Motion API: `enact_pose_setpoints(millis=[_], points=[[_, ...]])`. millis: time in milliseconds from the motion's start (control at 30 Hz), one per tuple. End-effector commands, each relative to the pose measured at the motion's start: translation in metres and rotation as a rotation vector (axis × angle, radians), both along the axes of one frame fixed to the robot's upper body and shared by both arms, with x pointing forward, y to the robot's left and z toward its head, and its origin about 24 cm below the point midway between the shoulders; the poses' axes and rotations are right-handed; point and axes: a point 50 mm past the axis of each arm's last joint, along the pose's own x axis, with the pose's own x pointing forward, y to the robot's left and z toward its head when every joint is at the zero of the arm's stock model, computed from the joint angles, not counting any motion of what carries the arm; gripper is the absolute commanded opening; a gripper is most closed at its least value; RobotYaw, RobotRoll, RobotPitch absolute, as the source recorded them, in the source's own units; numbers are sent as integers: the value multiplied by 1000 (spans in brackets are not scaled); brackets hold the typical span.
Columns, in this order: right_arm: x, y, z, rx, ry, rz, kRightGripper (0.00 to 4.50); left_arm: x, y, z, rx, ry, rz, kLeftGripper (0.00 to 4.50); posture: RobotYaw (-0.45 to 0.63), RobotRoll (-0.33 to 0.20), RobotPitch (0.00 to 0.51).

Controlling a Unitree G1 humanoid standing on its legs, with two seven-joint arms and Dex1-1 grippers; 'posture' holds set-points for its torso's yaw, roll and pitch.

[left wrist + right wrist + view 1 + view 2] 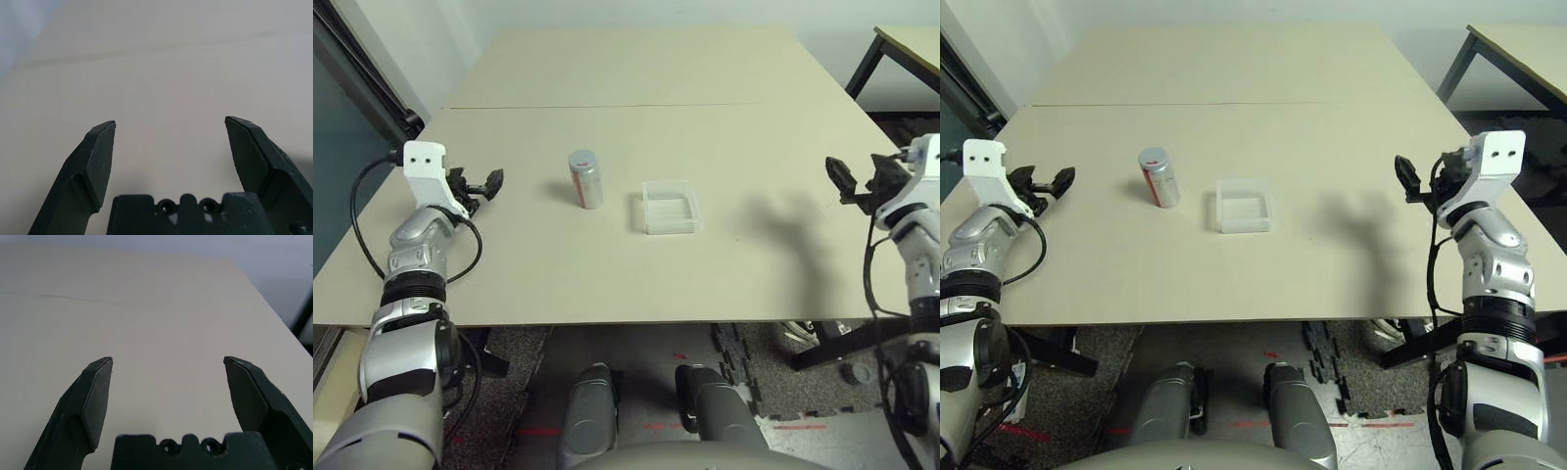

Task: Pour the medicine from the bottle into the box.

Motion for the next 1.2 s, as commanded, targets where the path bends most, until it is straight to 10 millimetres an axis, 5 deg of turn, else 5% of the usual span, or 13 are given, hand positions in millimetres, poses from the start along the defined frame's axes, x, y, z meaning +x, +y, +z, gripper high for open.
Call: enact_pose_setpoints(millis=[33,367,633,1200], points=[[-6,24,1,-8,75,173,4500,-9,-22,7,8,32,-115,4488,38,0,117],[-17,77,6,13,169,431,4500,-44,-61,2,3,121,-244,4488,62,0,103],[-14,87,1,28,183,457,4500,-56,-72,-6,-2,145,-256,4488,76,0,107],[-13,97,-1,32,177,477,4500,-24,-92,-36,3,187,-319,4488,14,0,114]])
